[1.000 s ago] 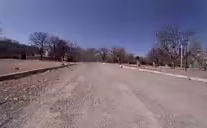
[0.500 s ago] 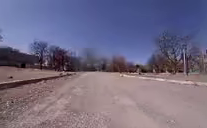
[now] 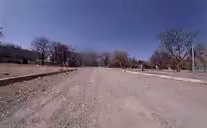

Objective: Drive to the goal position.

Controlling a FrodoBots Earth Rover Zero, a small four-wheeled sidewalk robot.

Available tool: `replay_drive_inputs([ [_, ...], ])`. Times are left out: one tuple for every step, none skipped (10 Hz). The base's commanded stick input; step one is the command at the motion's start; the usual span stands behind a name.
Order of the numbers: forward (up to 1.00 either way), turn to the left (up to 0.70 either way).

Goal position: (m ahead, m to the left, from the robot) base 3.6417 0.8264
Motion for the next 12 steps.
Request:
replay_drive_inputs([
  [1.00, 0.00],
  [1.00, 0.00],
  [1.00, 0.00],
  [1.00, 0.00],
  [1.00, 0.00],
  [1.00, 0.00],
  [1.00, 0.00],
  [1.00, 0.00],
  [1.00, 0.00],
  [1.00, 0.00],
  [1.00, 0.00],
  [1.00, 0.00],
])
